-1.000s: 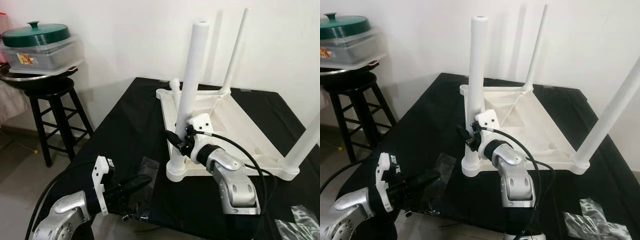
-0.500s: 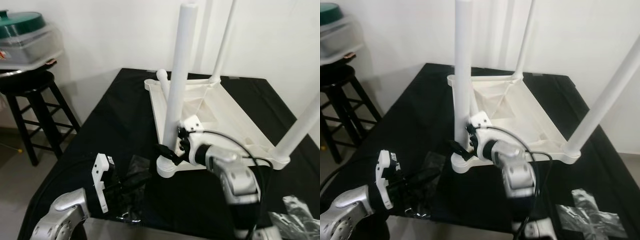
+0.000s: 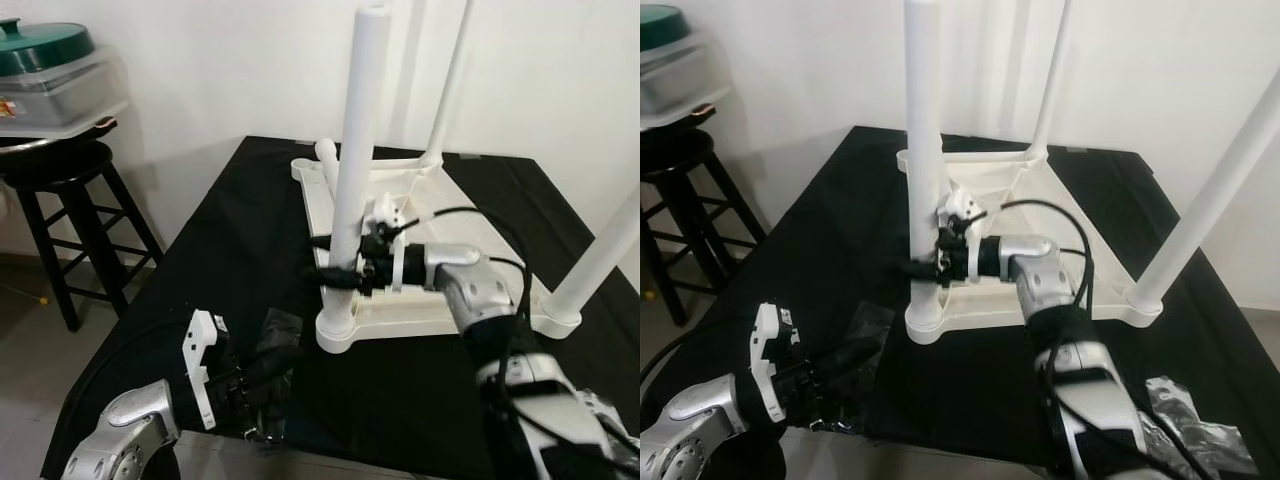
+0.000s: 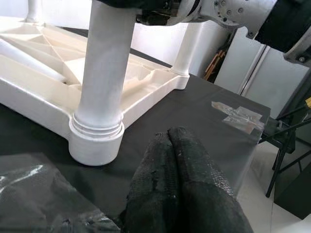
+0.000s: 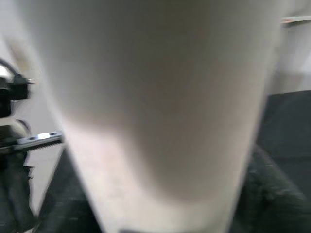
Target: Building children table
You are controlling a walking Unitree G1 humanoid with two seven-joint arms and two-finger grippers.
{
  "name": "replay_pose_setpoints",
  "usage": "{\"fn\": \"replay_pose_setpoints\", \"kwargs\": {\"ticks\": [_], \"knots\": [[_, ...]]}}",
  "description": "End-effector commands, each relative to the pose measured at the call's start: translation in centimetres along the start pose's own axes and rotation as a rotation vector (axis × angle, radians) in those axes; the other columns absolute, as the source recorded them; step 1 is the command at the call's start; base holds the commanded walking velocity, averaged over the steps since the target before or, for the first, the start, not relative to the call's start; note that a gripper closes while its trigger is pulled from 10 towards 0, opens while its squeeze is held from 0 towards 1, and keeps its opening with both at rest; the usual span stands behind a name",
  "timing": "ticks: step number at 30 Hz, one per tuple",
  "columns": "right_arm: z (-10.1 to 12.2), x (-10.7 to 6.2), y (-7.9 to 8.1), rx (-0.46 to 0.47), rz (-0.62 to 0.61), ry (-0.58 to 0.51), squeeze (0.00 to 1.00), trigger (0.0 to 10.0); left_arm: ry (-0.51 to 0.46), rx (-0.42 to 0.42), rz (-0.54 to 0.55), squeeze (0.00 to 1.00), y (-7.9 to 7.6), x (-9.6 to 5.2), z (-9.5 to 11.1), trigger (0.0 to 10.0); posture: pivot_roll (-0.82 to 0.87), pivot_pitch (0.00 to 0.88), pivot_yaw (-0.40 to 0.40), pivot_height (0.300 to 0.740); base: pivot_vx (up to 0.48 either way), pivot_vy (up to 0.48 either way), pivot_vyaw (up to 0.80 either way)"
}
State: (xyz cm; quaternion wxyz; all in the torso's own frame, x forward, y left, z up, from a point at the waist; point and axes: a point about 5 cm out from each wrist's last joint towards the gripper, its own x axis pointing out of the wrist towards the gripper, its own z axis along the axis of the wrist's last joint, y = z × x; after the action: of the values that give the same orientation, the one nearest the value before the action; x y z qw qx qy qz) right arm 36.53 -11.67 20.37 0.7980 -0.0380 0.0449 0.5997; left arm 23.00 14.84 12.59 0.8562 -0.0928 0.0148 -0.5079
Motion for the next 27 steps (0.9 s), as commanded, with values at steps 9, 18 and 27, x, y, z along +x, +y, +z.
{"fn": "replay_pose_setpoints", "kwargs": {"ticks": [9,18,27], "knots": [[-0.7,-0.3,0.2,0.015,0.070,-0.002,0.00,0.0,-0.001,0.003,-0.007,0.00,-0.3,0.1,0.2,10.0,0.01,0.000,-0.051,0.740,0.000,0.000,0.00],[-3.3,0.5,0.3,0.035,-0.405,-0.010,0.00,0.0,-0.002,-0.001,-0.012,0.00,-0.1,-0.2,0.4,10.0,-0.03,0.000,-0.047,0.740,0.000,0.000,0.00],[-5.8,2.8,5.0,0.036,-0.664,0.095,0.00,0.0,0.001,-0.004,-0.022,0.00,0.5,-0.2,0.6,10.0,-0.07,0.000,-0.019,0.740,0.000,0.000,0.00]]}}
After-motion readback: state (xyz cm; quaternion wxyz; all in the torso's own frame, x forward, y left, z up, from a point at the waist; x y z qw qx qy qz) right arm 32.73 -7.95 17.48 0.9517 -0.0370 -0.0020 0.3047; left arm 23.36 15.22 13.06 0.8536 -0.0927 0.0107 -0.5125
